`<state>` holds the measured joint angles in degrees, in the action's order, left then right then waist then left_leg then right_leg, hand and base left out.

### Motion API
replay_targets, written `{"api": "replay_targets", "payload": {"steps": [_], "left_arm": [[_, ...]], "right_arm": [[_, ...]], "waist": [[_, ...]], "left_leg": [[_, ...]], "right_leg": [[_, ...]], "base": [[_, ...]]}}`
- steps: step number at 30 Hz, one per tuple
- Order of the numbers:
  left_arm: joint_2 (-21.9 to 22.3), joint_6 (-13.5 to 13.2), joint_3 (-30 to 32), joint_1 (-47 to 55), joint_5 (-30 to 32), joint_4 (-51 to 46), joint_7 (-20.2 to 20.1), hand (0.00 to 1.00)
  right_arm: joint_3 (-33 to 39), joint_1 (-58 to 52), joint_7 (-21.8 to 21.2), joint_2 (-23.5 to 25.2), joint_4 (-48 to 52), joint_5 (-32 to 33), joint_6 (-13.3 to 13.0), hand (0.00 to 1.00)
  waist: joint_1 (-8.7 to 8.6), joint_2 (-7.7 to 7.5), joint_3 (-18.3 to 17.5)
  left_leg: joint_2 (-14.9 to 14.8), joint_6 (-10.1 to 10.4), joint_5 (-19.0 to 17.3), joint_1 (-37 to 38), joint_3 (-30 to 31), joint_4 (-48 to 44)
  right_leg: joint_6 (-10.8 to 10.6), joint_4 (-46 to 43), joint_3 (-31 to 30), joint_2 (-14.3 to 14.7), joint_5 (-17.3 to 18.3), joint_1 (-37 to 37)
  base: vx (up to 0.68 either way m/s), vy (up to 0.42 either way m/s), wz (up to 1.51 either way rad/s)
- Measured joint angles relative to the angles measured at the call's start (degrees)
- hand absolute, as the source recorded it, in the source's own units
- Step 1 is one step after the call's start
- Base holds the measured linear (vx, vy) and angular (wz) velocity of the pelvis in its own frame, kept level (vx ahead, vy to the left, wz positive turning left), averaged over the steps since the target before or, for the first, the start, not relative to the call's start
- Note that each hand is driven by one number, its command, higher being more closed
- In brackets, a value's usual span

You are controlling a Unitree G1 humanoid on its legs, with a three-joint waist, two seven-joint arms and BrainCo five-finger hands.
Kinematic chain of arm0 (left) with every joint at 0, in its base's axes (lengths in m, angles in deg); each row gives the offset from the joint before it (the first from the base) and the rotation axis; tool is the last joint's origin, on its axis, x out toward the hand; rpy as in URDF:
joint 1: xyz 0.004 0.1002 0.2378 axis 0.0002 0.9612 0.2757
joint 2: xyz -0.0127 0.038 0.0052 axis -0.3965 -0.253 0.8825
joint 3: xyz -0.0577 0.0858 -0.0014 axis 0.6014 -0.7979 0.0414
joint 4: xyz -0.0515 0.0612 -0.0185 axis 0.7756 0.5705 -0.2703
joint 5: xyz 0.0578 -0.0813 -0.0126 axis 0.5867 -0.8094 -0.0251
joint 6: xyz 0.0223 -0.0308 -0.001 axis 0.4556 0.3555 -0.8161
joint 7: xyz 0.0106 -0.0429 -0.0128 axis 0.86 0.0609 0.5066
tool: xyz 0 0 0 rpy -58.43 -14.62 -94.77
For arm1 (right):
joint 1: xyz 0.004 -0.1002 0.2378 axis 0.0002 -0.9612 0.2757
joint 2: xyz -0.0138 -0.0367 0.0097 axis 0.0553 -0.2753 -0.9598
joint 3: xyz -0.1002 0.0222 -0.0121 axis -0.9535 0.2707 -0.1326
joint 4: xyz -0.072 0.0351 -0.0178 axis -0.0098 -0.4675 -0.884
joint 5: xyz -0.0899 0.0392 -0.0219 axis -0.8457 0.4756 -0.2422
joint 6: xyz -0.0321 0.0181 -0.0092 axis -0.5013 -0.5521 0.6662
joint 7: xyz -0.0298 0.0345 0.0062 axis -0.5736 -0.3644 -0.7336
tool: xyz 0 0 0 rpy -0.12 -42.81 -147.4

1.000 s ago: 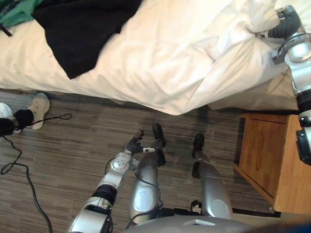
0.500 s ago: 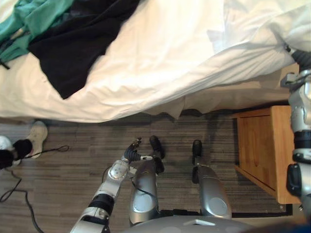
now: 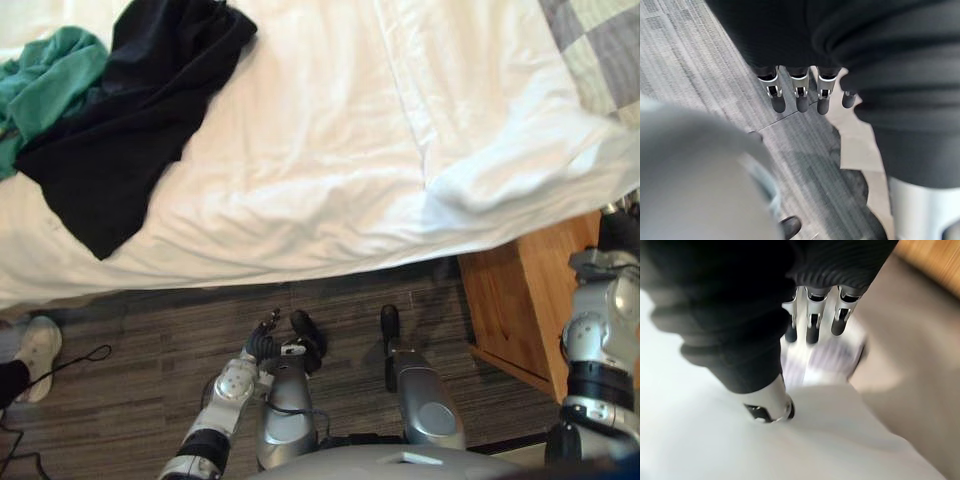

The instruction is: Tidy the bed and pick cloth on bed and put in laundry

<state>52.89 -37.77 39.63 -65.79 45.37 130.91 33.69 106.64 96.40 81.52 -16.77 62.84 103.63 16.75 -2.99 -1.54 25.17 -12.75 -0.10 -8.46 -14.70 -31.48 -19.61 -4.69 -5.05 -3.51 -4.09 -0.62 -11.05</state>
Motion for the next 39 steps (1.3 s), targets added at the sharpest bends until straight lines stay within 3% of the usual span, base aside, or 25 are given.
{"api": "replay_targets", "payload": {"steps": [4,9,10,14,21,23,28,29,31,32,33,36,39], "left_arm": [[0.26,-1.42,0.18,0.03,0.01,2.05,0.12,0.0],[0.98,-1.88,0.14,0.37,-0.31,2.49,0.32,0.0],[1.07,-1.86,0.15,0.51,-0.75,2.8,0.32,0.0],[1.12,-1.86,0.15,0.56,-1.32,3.18,0.3,0.0],[0.4,-1.12,-0.56,-0.02,-1.65,3.26,0.16,0.0],[0.36,-0.27,-0.57,-0.76,-3.01,3.21,0.13,0.0],[0.95,0.16,-2.66,-2.71,-6.34,3.31,-0.19,0.0],[2.16,0.03,-2.79,-3.32,-7.53,3.23,-0.42,0.0],[2.96,0.05,-2.82,-3.97,-8.07,3.22,-0.41,0.0],[3.48,0.23,-3.19,-4.71,-8.57,3.09,-0.43,0.0],[3.89,0.55,-3.4,-5.02,-9.41,2.97,-0.44,0.0],[5.2,1.03,-4.45,-5.52,-14.61,1.35,-1.67,0.0],[6.2,0.87,-4.93,-6.86,-15.33,1.37,-1.72,0.0]], "right_arm": [[0.34,-4.94,0.42,2.37,-3.69,1.03,-0.24,0.0],[4.08,-8.61,8.02,4.24,-8.89,0.94,1.54,0.0],[4.87,-9.01,9.3,4.24,-9.23,1.03,1.54,1.0],[6.73,-9.19,10.78,4.01,-9.26,2.87,1.48,1.0],[4.72,-1.79,-4.31,3.66,-3.94,16.47,-0.3,1.0],[3.19,3.77,-8.98,1.75,-0.52,20.71,-0.4,1.0],[-0.67,15.7,-14.24,-4.93,0.99,28.24,-0.3,1.0],[-2.15,18.45,-15.85,-5.91,3.0,31.57,-0.3,1.0],[-3.93,20.54,-17.33,-5.86,5.29,36.8,-0.34,1.0],[-5.17,21.92,-18.52,-5.84,7.24,43.28,-0.62,1.0],[-5.31,22.33,-18.68,-5.81,7.81,45.29,-1.04,1.0],[-5.54,24.74,-18.74,-5.41,8.86,53.63,-5.61,1.0],[-5.55,26.53,-18.06,-5.4,8.85,55.64,-9.06,1.0]], "waist": [[-0.81,-0.03,-0.48],[-0.76,0.14,-1.71],[-0.78,0.15,-1.71],[-0.7,0.02,-1.86],[-0.48,-0.09,-2.31],[-0.15,0.02,-2.25],[1.99,1.32,-1.5],[2.68,2.16,-1.11],[3.09,2.44,-0.93],[3.74,2.78,-0.66],[3.9,2.93,-0.35],[4.18,3.87,0.35],[4.19,4.18,0.6]], "left_leg": [[-0.22,-0.13,-1.02,1.82,-1.64,-0.67],[-0.37,0.38,-1.78,2.22,-2.19,-0.75],[-0.43,0.41,-1.93,2.35,-2.3,-0.89],[-1.05,0.64,-2.75,2.35,-2.27,-1.96],[-1.18,0.43,-3.05,-0.5,-0.55,-3.3],[-1.04,-0.45,-2.45,-2.55,0.56,-3.73],[-0.24,-1.21,-1.56,-4.55,1.58,-3.5],[0.27,-1.41,-1.01,-5.58,2.12,-2.99],[0.98,-1.68,-0.16,-6.94,2.37,-2.19],[1.19,-1.84,0.55,-8.53,2.67,-1.74],[1.36,-1.93,0.87,-8.74,2.76,-1.42],[2.33,-1.97,2.18,-10.1,3.69,0.01],[3.28,-2.08,3.86,-12.03,3.67,2.12]], "right_leg": [[-0.32,-0.43,-1.46,-0.06,0.48,0.82],[-0.29,-0.8,-1.9,-0.01,1.07,0.82],[-0.22,-1.0,-1.96,-0.03,1.21,0.84],[-0.2,-1.01,-2.0,0.06,1.35,1.24],[-0.29,-1.18,-1.6,0.12,1.55,-0.25],[-0.3,-1.47,-0.58,0.06,1.5,-1.56],[-0.25,-2.39,0.75,-0.32,1.55,-3.38],[-0.25,-3.46,1.29,-0.67,1.85,-4.73],[-0.32,-4.61,1.63,-1.15,2.45,-6.67],[-0.17,-5.64,2.54,-1.33,2.57,-8.6],[-0.06,-5.92,2.9,-1.5,2.74,-8.92],[0.11,-8.11,4.18,-2.47,3.43,-11.16],[0.14,-9.14,4.41,-3.01,3.54,-14.32]], "base": [[0.04,0.03,-0.2],[0.03,0.006,-0.05],[0.02,0.009,-0.06],[0.0,0.008,-0.02],[0.0,0.005,0.1],[0.01,-0.007,0.23],[0.02,-0.009,0.19],[-0.01,0.003,0.26],[-0.01,-0.013,0.27],[-0.01,-0.031,0.24],[-0.01,-0.033,0.31],[-0.01,-0.014,0.23],[-0.02,-0.033,0.14]]}}
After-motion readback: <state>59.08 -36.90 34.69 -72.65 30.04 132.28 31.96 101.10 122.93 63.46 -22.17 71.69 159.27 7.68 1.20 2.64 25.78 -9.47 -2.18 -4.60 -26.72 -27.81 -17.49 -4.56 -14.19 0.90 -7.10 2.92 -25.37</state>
